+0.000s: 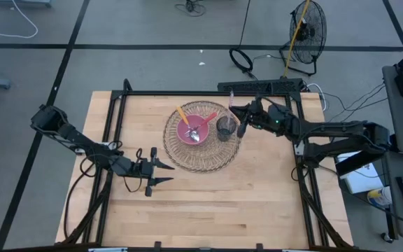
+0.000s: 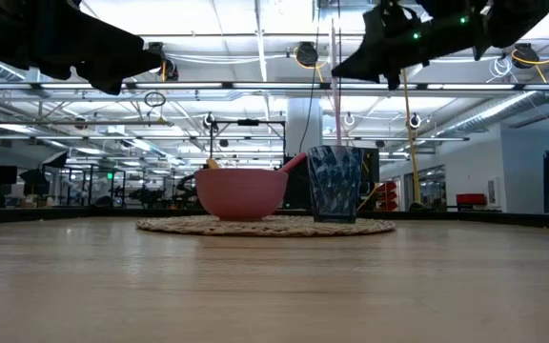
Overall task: Pick & Place Utensil
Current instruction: Put the pink straw into the blue cup on the woven mat
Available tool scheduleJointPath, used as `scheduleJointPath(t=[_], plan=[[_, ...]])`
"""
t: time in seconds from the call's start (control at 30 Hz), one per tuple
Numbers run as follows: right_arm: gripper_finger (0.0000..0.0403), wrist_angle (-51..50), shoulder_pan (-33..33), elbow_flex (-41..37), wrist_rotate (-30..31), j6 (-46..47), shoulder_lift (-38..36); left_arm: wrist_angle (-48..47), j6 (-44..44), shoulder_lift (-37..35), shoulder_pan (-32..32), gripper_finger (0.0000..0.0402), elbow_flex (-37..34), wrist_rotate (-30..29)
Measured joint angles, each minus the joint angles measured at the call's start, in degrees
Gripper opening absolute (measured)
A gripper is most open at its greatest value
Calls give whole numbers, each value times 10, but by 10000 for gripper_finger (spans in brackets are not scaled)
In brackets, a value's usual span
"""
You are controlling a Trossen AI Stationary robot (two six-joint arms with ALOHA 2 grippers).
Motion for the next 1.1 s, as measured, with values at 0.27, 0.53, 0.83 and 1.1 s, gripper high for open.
scheduleJointPath(t=[0.27,0.53,0.83,1.1], plan=[[0,148,0,-89,0,15,0,0,-1,0,0,170,0,0],[0,196,-11,-145,0,43,0,1,-10,0,0,170,0,0],[0,196,-11,-151,-15,45,0,1,-10,0,0,170,0,0],[0,197,-10,-151,-15,59,22,1,-12,0,0,170,0,0]])
